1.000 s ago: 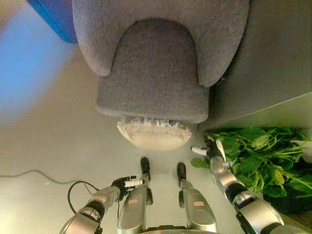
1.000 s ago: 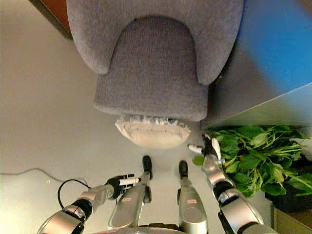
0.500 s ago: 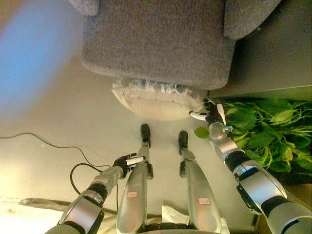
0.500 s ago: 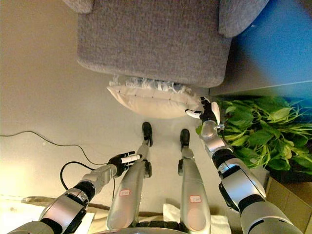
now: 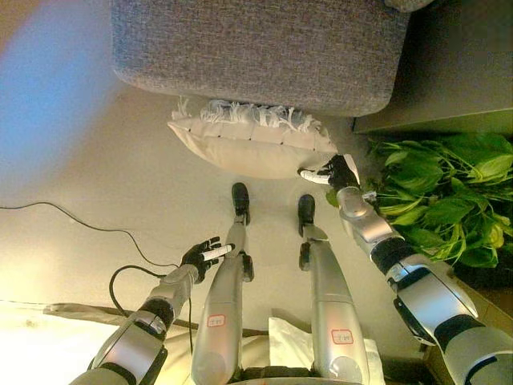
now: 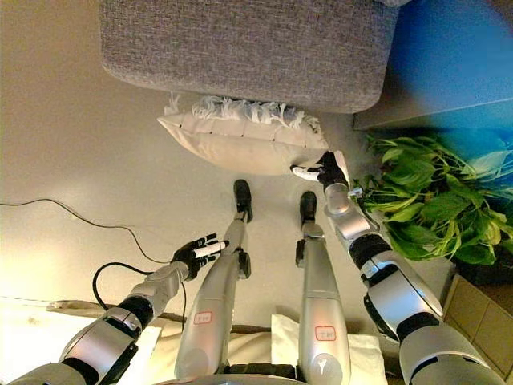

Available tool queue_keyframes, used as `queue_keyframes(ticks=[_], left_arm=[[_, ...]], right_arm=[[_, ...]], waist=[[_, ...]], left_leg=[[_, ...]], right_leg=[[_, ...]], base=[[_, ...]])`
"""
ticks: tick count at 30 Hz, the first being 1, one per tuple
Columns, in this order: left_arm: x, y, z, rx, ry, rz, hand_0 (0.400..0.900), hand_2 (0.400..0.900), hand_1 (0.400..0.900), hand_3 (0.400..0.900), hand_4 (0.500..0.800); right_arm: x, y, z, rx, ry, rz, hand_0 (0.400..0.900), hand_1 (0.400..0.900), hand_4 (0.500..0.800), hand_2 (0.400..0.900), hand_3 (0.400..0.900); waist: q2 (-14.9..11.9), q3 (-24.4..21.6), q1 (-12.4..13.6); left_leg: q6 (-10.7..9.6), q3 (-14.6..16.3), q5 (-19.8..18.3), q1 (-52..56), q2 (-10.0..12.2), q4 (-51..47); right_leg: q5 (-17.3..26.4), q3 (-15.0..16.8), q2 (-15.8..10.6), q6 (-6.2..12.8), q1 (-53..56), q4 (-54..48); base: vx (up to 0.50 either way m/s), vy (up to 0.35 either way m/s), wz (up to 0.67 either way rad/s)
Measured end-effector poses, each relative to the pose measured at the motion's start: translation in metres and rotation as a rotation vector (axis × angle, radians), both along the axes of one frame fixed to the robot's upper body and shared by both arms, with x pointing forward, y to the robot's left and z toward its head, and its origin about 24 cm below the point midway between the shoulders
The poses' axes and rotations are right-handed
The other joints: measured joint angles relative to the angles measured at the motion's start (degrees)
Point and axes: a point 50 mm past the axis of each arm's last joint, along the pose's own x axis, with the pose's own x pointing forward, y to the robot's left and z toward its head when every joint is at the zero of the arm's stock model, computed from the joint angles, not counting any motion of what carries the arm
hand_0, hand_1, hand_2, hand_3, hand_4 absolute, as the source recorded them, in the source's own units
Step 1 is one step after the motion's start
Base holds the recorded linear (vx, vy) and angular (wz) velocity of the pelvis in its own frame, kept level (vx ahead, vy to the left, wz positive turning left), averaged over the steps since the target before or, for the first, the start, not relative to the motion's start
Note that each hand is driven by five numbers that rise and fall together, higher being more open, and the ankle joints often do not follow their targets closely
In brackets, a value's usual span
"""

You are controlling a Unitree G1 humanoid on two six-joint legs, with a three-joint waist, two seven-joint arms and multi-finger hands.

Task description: Pick up the pillow and put it on the sofa.

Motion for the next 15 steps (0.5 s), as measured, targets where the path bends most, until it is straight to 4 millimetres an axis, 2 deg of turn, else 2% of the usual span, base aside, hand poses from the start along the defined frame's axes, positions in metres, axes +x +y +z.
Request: queue_keyframes(ticks=[6, 10, 15], left_arm=[[-0.007, -0.004, -0.003, -0.032, -0.045, -0.013, 0.900, 0.900, 0.900, 0.900, 0.800], [-0.015, -0.017, -0.007, -0.109, -0.108, -0.077, 0.900, 0.900, 0.900, 0.900, 0.800], [-0.021, -0.018, -0.010, -0.127, -0.123, -0.094, 0.900, 0.900, 0.900, 0.900, 0.800]], right_arm=[[0.004, 0.001, 0.010, -0.038, -0.023, 0.017, 0.400, 0.400, 0.500, 0.400, 0.400], [0.006, -0.001, 0.013, -0.030, -0.036, 0.026, 0.400, 0.400, 0.500, 0.400, 0.400], [0.006, -0.003, 0.012, -0.038, -0.034, 0.024, 0.400, 0.400, 0.500, 0.400, 0.400]], waist=[[1.5, 0.2, 0.6], [3.1, 0.3, 2.3], [3.3, 0.3, 3.2]], left_leg=[[-0.4, -0.7, 0.9, -0.8, -0.2, -0.4], [-0.6, -1.5, 1.1, -0.7, -0.4, -0.5], [-0.7, -1.5, 1.1, -0.1, -0.5, -0.5]], right_leg=[[-0.5, -0.5, -0.3, -0.16, -1.1, 0.6], [-1.4, -1.3, -0.7, -0.52, -1.4, 2.1], [-1.6, -1.3, -0.9, -0.66, -1.1, 3.1]], base=[[0.00, 0.034, 0.15], [0.00, 0.041, 0.02], [-0.01, 0.010, -0.01]])
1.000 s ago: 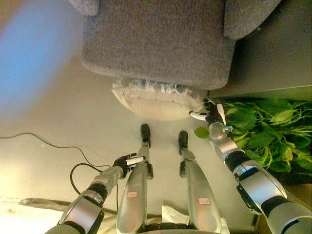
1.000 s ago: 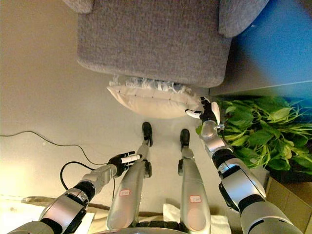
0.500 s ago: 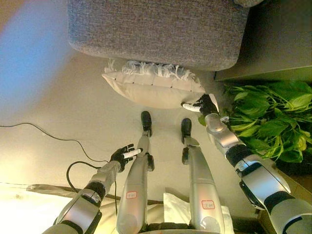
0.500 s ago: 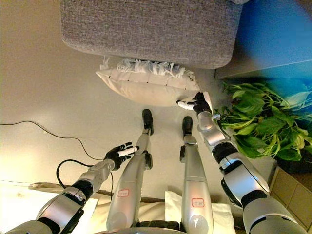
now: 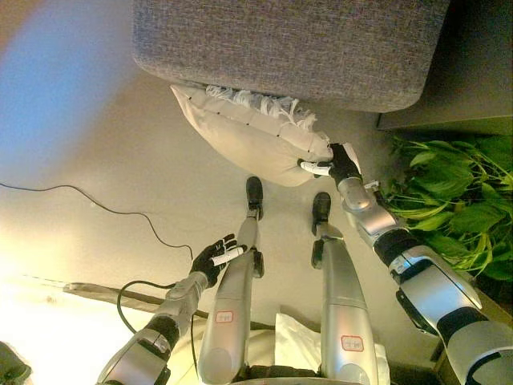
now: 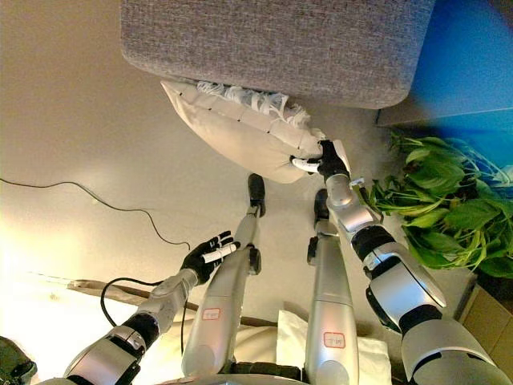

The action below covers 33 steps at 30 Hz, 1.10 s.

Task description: Pick up the pillow and put it on the sofa.

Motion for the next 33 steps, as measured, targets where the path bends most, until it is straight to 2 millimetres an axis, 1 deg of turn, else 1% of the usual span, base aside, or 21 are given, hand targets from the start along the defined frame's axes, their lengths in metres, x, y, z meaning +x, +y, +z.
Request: queue_keyframes(ticks=[6, 10, 14, 18, 20, 22, 24, 27, 29, 31, 33], left_arm=[[-0.012, 0.002, -0.009, 0.006, 0.034, -0.017, 0.900, 0.900, 0.900, 0.900, 0.800], [-0.022, 0.003, -0.015, 0.024, 0.066, -0.031, 0.900, 0.900, 0.900, 0.900, 0.800], [-0.035, 0.005, -0.024, 0.029, 0.126, -0.045, 0.900, 0.900, 0.900, 0.900, 0.800], [-0.048, 0.013, -0.031, 0.043, 0.186, -0.057, 0.900, 0.900, 0.900, 0.900, 0.800], [-0.052, 0.018, -0.033, 0.052, 0.219, -0.056, 0.900, 0.900, 0.900, 0.900, 0.800], [-0.060, 0.024, -0.037, 0.064, 0.252, -0.048, 0.900, 0.900, 0.900, 0.900, 0.800], [-0.070, 0.031, -0.042, 0.075, 0.294, -0.035, 0.900, 0.900, 0.900, 0.900, 0.800], [-0.085, 0.040, -0.048, 0.091, 0.354, -0.018, 0.900, 0.900, 0.900, 0.900, 0.800], [-0.093, 0.040, -0.053, 0.100, 0.392, -0.027, 0.900, 0.900, 0.900, 0.900, 0.800], [-0.100, 0.041, -0.056, 0.091, 0.420, -0.026, 0.900, 0.900, 0.900, 0.900, 0.800], [-0.112, 0.043, -0.060, 0.098, 0.454, -0.034, 0.900, 0.900, 0.900, 0.900, 0.800]], right_arm=[[-0.004, -0.003, -0.008, -0.068, 0.033, 0.011, 0.400, 0.400, 0.500, 0.400, 0.400], [-0.013, -0.005, -0.013, -0.142, 0.033, 0.049, 0.400, 0.400, 0.500, 0.400, 0.400], [-0.027, -0.013, -0.022, -0.242, 0.073, 0.087, 0.400, 0.400, 0.500, 0.400, 0.400], [-0.045, -0.020, -0.021, -0.319, 0.061, 0.149, 0.400, 0.400, 0.500, 0.400, 0.400], [-0.053, -0.028, -0.019, -0.348, 0.071, 0.169, 0.400, 0.400, 0.500, 0.400, 0.400], [-0.059, -0.035, -0.021, -0.383, 0.103, 0.181, 0.400, 0.400, 0.500, 0.400, 0.400], [-0.067, -0.039, -0.022, -0.380, 0.133, 0.197, 0.400, 0.400, 0.500, 0.400, 0.400], [-0.072, -0.038, -0.015, -0.389, 0.128, 0.241, 0.400, 0.400, 0.500, 0.400, 0.400], [-0.072, -0.039, -0.006, -0.416, 0.114, 0.261, 0.400, 0.400, 0.500, 0.400, 0.400], [-0.071, -0.045, 0.003, -0.441, 0.101, 0.252, 0.400, 0.400, 0.500, 0.400, 0.400], [-0.070, -0.051, 0.011, -0.458, 0.088, 0.238, 0.400, 0.400, 0.500, 0.400, 0.400]], waist=[[0.0, 0.0, 0.0], [0.0, 0.0, 0.0], [-0.4, 0.0, 0.0], [-1.5, -0.3, -0.1], [-2.2, -0.7, 0.0], [-3.6, -1.5, 0.0], [-5.1, -2.6, -0.1], [-7.0, -5.1, -0.1], [-7.5, -7.0, -0.1], [-7.8, -8.8, 0.0], [-8.2, -11.3, 0.2]], left_leg=[[0.1, -0.6, 0.1, 5.0, 0.1, -0.4], [0.4, -0.9, -0.2, 9.7, 0.5, -1.1], [1.1, -0.8, -1.0, 17.4, 0.7, -1.7], [1.3, -0.9, -2.4, 23.3, 1.0, -1.8], [1.4, -0.9, -3.1, 25.7, 1.2, -1.8], [1.4, -0.9, -3.8, 27.9, 1.3, -1.8], [1.1, -1.1, -4.6, 30.2, 1.2, -1.8], [0.9, -1.6, -6.0, 33.3, 1.1, -1.8], [1.1, -2.0, -6.5, 35.2, 0.7, -1.8], [0.9, -2.6, -7.3, 36.9, 0.4, -1.8], [0.8, -2.9, -7.8, 38.2, 0.1, -1.8]], right_leg=[[0.0, -0.9, -0.1, 0.02, 5.8, -1.3], [0.0, -2.5, -0.1, 0.01, 11.7, -3.0], [-0.1, -3.9, -0.2, 0.40, 21.2, -6.2], [-0.1, -4.8, -0.1, 1.17, 29.3, -10.1], [0.0, -5.4, 0.0, 1.42, 33.2, -12.3], [0.2, -5.9, 0.0, 1.55, 36.5, -14.3], [0.8, -6.4, 0.2, 1.68, 40.4, -17.1], [2.0, -6.9, 0.6, 1.92, 46.0, -22.3], [2.9, -7.3, 0.7, 2.13, 49.9, -26.0], [3.2, -8.2, 0.6, 2.17, 53.3, -28.6], [3.2, -8.3, 0.7, 2.20, 56.0, -30.7]], base=[[-0.04, -0.013, 0.00], [-0.03, -0.020, 0.05], [0.06, -0.031, 0.09], [0.14, -0.060, 0.11], [0.18, -0.059, 0.10], [0.18, -0.048, 0.07], [0.19, -0.035, 0.07], [0.17, -0.017, 0.10], [0.18, -0.013, 0.11], [0.17, -0.006, 0.10], [0.18, 0.001, 0.12]])
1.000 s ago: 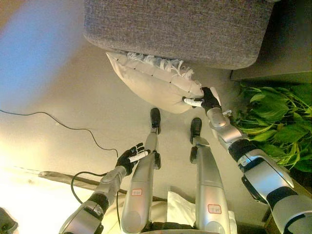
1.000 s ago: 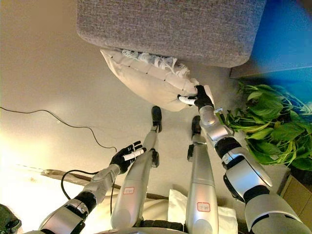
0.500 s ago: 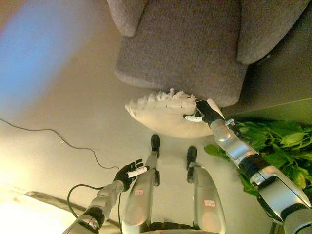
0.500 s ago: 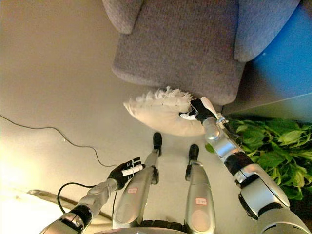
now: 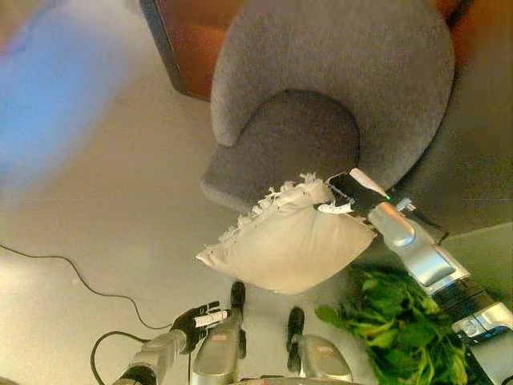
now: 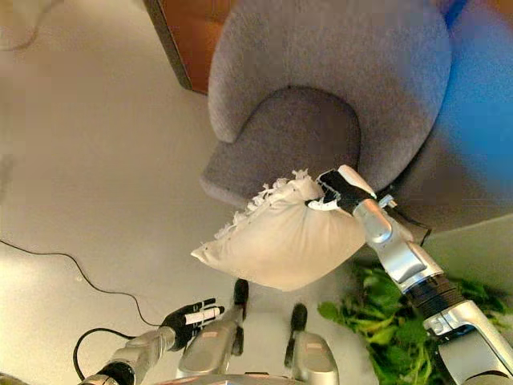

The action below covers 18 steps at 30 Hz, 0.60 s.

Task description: Pick up the pillow and put it on the sofa.

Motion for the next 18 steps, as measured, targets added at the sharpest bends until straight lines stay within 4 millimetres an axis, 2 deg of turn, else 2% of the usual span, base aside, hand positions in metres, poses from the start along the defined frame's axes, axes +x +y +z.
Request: queue_keyframes(ticks=[5, 12, 16, 17, 18], left_arm=[[-0.023, 0.004, -0.009, 0.004, 0.078, 0.030, 0.900, 0.900, 0.900, 0.900, 0.800], [-0.036, 0.010, -0.014, 0.019, 0.146, 0.034, 0.900, 0.900, 0.900, 0.900, 0.800], [-0.039, 0.010, -0.015, 0.017, 0.165, 0.033, 0.900, 0.900, 0.900, 0.900, 0.800], [-0.039, 0.010, -0.015, 0.016, 0.170, 0.029, 0.900, 0.900, 0.900, 0.900, 0.800], [-0.040, 0.010, -0.015, 0.014, 0.175, 0.023, 0.900, 0.900, 0.900, 0.900, 0.800]], right_arm=[[0.016, -0.012, 0.040, -0.059, -0.061, -0.029, 0.400, 0.400, 0.500, 0.400, 0.400], [0.044, -0.045, 0.083, -0.109, -0.100, -0.181, 0.400, 0.400, 0.500, 0.400, 0.400], [0.057, -0.061, 0.102, -0.127, -0.094, -0.279, 0.400, 0.400, 0.500, 0.400, 0.400], [0.059, -0.066, 0.103, -0.136, -0.082, -0.309, 0.696, 0.696, 0.678, 0.696, 0.696], [0.060, -0.072, 0.105, -0.145, -0.069, -0.341, 0.900, 0.900, 0.800, 0.900, 0.900]], waist=[[-1.0, -2.1, 0.5], [-2.9, -6.0, 2.3], [-3.3, -7.2, 4.1], [-3.4, -7.5, 4.6], [-3.4, -7.8, 5.6]], left_leg=[[-0.3, -0.3, -1.0, 3.4, -0.3, 0.0], [-0.6, -1.6, -1.4, 5.2, -0.8, 0.0], [-0.7, -3.8, -1.3, 5.3, -1.3, 0.0], [-0.8, -4.1, -1.3, 5.4, -1.3, 0.0], [-0.8, -4.5, -1.2, 5.4, -1.4, 0.0]], right_leg=[[0.1, -0.1, 0.3, -0.03, 5.1, -2.8], [-0.1, -1.0, 0.4, -0.10, 8.2, -4.1], [-0.6, -2.7, 0.5, -0.14, 9.5, -4.2], [-0.6, -3.1, 0.6, -0.17, 9.7, -4.2], [-0.7, -3.4, 0.6, -0.19, 9.8, -4.2]], base=[[0.14, 0.008, 0.15], [0.12, -0.007, 0.27], [0.11, -0.019, 0.36], [0.08, -0.015, 0.30], [0.08, -0.017, 0.29]])
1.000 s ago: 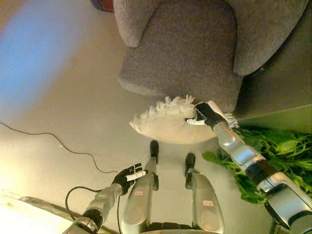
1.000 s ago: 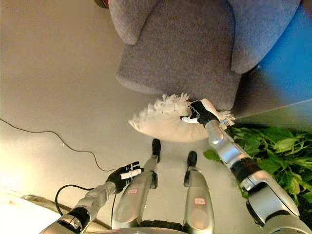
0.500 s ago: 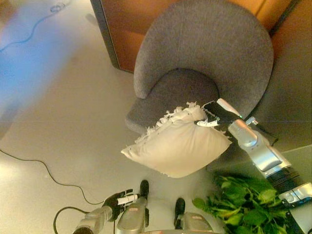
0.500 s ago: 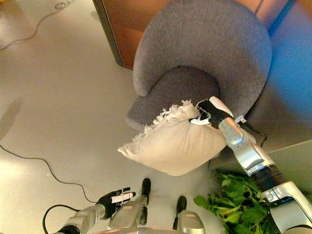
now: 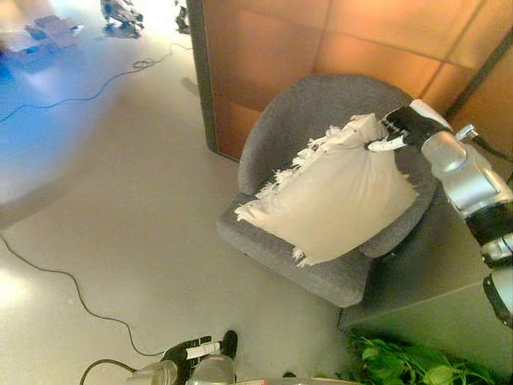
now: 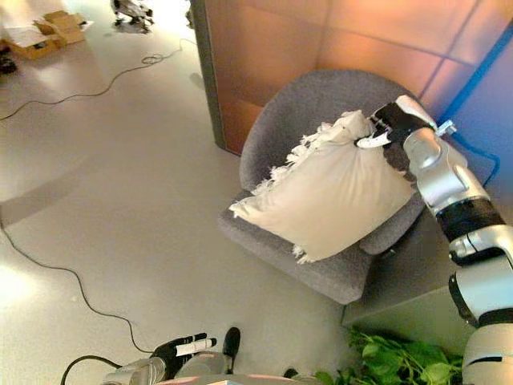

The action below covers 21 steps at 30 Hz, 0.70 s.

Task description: Pick up the pillow and put it on the sofa.

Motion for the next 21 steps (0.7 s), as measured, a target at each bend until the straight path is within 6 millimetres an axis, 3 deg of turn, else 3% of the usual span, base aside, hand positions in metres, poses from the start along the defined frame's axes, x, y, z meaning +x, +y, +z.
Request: queue_keyframes(ticks=[4, 7, 14, 21], left_arm=[[0.002, 0.001, 0.001, -0.009, 0.001, -0.019, 0.900, 0.900, 0.900, 0.900, 0.800], [0.005, 0.000, 0.001, -0.018, -0.004, -0.027, 0.900, 0.900, 0.900, 0.900, 0.800], [0.005, 0.000, 0.002, -0.026, 0.006, -0.055, 0.900, 0.900, 0.900, 0.900, 0.800], [0.001, 0.003, 0.002, -0.016, 0.019, -0.064, 0.900, 0.900, 0.900, 0.900, 0.800]], right_arm=[[0.002, -0.024, 0.006, 0.002, 0.051, -0.156, 0.900, 0.900, 0.800, 0.900, 0.900], [0.000, -0.037, 0.011, 0.035, 0.076, -0.243, 0.900, 0.900, 0.800, 0.900, 0.900], [0.007, -0.028, 0.046, 0.099, 0.014, -0.247, 0.900, 0.900, 0.800, 0.900, 0.900], [0.012, -0.019, 0.046, 0.121, 0.028, -0.217, 0.900, 0.900, 0.800, 0.900, 0.900]], waist=[[-0.1, -0.3, 3.4], [-0.1, -0.3, 4.6], [0.0, -1.8, 7.1], [-0.6, -3.3, 6.8]], left_leg=[[0.0, -2.1, 0.7, -0.4, -0.3, 0.0], [-0.1, -4.4, 1.2, -0.6, -0.9, 0.0], [-0.6, -5.8, 1.5, -0.9, -0.9, 0.0], [-0.3, -4.2, 1.6, -0.9, -0.7, 0.0]], right_leg=[[-0.4, -1.5, 0.3, -0.15, 0.6, 0.0], [-1.1, -1.5, 0.4, -0.22, 1.3, 0.0], [-1.4, -2.9, 0.8, -0.39, 1.8, 0.0], [-1.4, -2.9, 0.5, -0.34, 1.6, 0.1]], base=[[0.09, -0.019, 0.28], [0.03, -0.020, 0.26], [0.01, 0.010, 0.04], [-0.02, 0.015, -0.10]])
